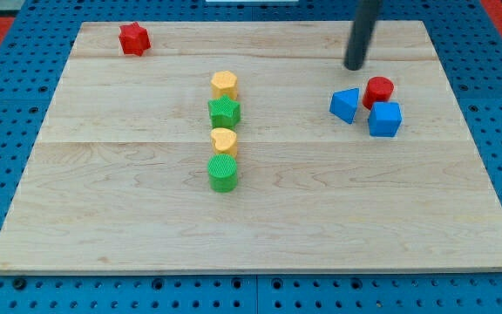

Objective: Push the red star into the blue triangle

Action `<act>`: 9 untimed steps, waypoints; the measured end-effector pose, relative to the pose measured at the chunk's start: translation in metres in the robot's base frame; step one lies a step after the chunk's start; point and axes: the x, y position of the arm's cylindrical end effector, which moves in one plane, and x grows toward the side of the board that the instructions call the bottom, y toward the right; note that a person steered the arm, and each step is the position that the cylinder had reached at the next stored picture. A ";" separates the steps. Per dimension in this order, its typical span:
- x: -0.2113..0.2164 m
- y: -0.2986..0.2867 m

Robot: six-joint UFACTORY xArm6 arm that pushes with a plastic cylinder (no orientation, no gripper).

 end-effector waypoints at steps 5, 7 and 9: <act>-0.068 -0.312; -0.067 -0.209; -0.092 -0.239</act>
